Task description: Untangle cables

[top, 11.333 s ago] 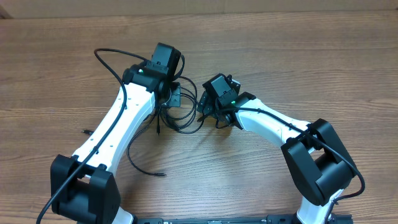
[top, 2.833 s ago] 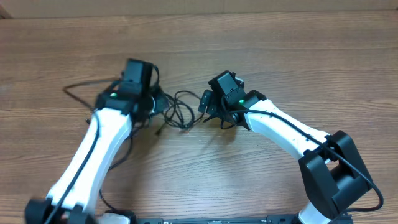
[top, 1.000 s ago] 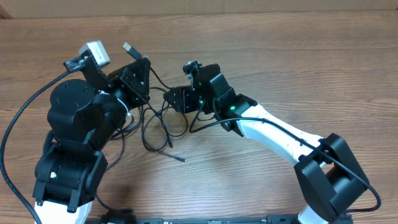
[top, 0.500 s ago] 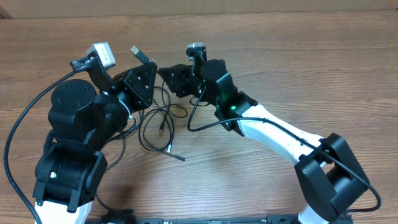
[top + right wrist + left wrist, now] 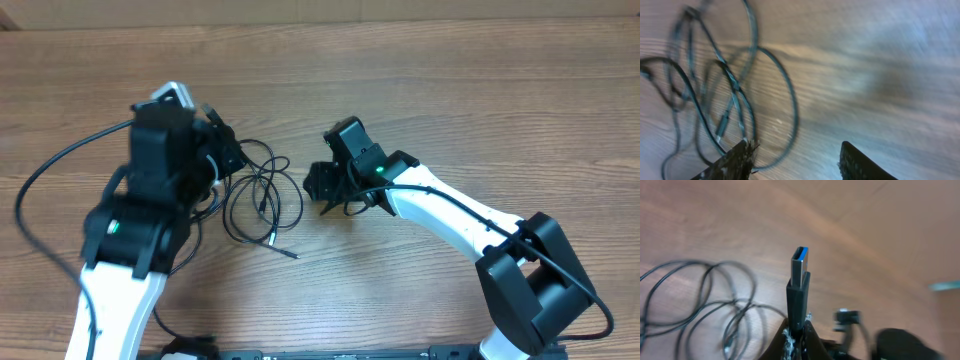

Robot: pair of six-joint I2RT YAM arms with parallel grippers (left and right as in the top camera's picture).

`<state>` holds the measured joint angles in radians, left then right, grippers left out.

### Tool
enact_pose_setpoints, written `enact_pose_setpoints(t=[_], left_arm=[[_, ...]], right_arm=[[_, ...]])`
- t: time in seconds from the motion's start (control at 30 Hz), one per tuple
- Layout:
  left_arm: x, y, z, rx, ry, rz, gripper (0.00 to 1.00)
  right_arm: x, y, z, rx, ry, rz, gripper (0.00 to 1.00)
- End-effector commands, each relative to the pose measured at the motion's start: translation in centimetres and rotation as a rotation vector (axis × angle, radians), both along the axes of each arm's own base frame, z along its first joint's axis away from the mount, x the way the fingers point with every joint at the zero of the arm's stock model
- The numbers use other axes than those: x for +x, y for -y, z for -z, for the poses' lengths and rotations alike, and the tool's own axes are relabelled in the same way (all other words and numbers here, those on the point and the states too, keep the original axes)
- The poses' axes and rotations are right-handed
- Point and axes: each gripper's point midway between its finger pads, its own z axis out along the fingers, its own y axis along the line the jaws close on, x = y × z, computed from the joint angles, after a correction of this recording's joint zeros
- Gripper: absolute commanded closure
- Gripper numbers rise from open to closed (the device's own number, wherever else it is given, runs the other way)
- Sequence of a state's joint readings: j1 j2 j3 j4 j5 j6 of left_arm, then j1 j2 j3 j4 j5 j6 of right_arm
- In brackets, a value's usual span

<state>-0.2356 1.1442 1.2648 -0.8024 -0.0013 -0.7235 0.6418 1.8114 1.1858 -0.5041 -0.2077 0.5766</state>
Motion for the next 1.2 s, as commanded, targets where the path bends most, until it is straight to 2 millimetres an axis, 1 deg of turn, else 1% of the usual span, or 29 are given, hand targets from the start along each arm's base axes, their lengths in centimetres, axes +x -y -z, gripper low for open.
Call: enact_pose_setpoints(t=[0.0,0.03,0.07,0.1,0.13,0.17,0.23,0.27,0.3,0.33,0.37,0.4,0.43,0.47,0.5,0.53,0.6,0.63,0.67,0.73,0.8,0.83,0.93,0.97,1.03,1.13,1.17], left_arm=[[1.1,0.3,3.5,0.085,-0.112,0.052,0.96],[1.3,1.2,4.9,0.091,-0.156,0.117,0.96],[1.3,1.8,5.7,0.089,-0.179,0.163,0.96],[1.2,2.9,6.9,0.078,-0.218,0.242,0.96],[1.1,3.5,7.6,0.074,-0.239,0.283,0.96],[0.9,3.8,9.6,0.092,-0.304,0.335,0.96],[0.6,2.7,12.5,0.158,-0.413,0.311,0.95],[0.3,2.1,14.7,0.198,-0.499,0.303,0.93],[0.1,2.2,16.2,0.206,-0.549,0.332,0.93],[-0.1,2.5,18.7,0.216,-0.622,0.383,0.91],[-0.1,2.5,19.8,0.222,-0.652,0.392,0.91],[-0.2,2.4,21.3,0.229,-0.696,0.402,0.91],[-0.3,2.5,21.9,0.226,-0.715,0.405,0.91],[-0.3,2.6,22.4,0.220,-0.727,0.410,0.88],[-0.2,2.6,22.8,0.222,-0.731,0.409,0.81],[0.5,2.4,23.1,0.241,-0.716,0.397,0.74],[1.5,1.5,23.4,0.300,-0.688,0.363,0.62],[1.8,1.1,23.4,0.322,-0.681,0.345,0.50],[2.1,0.5,23.4,0.347,-0.676,0.322,0.46],[2.6,-0.5,23.3,0.406,-0.663,0.288,0.46],[2.2,-0.9,23.4,0.421,-0.682,0.283,0.51],[1.6,-1.0,23.5,0.422,-0.708,0.288,0.55],[-0.7,-1.7,23.6,0.441,-0.802,0.296,0.56],[-1.1,-2.2,23.6,0.457,-0.822,0.283,0.57],[-1.2,-3.3,23.7,0.496,-0.834,0.221,0.62],[-1.2,-3.9,24.1,0.491,-0.836,0.205,0.65],[-1.2,-4.4,24.2,0.485,-0.840,0.192,0.66]], right_arm=[[0.0,0.9,0.3,-0.047,-0.003,0.020,0.45],[0.1,1.3,0.4,-0.067,0.004,0.030,0.45],[0.3,1.7,0.5,-0.089,0.015,0.042,0.46],[0.7,2.2,0.6,-0.112,0.032,0.058,0.46],[0.9,2.4,0.6,-0.124,0.041,0.065,0.45],[1.2,2.8,0.6,-0.145,0.057,0.079,0.46],[1.2,2.9,0.7,-0.152,0.058,0.086,0.45],[1.2,3.0,0.7,-0.155,0.055,0.086,0.45],[1.2,3.1,0.8,-0.159,0.055,0.087,0.45],[1.2,3.1,0.8,-0.163,0.056,0.089,0.45],[1.2,3.2,0.8,-0.165,0.057,0.090,0.44],[1.2,3.2,0.8,-0.166,0.058,0.090,0.44],[1.2,3.2,0.8,-0.165,0.058,0.090,0.43],[1.2,3.2,0.8,-0.165,0.058,0.090,0.42],[1.2,3.2,0.8,-0.166,0.058,0.090,0.41],[1.2,3.2,0.8,-0.165,0.058,0.090,0.40],[1.2,3.2,0.8,-0.165,0.059,0.090,0.40],[1.2,3.2,0.8,-0.165,0.058,0.090,0.40],[1.2,3.2,0.8,-0.165,0.058,0.090,0.39],[1.2,3.2,0.8,-0.165,0.058,0.090,0.36],[1.2,3.2,0.8,-0.165,0.058,0.090,0.36],[1.2,3.2,0.8,-0.165,0.058,0.090,0.36],[1.2,3.2,0.8,-0.165,0.058,0.090,0.35],[1.2,3.2,0.8,-0.165,0.058,0.090,0.35],[1.2,3.2,0.8,-0.165,0.058,0.090,0.34],[1.2,3.2,0.8,-0.165,0.058,0.090,0.34],[1.2,3.2,0.8,-0.165,0.058,0.090,0.34]])
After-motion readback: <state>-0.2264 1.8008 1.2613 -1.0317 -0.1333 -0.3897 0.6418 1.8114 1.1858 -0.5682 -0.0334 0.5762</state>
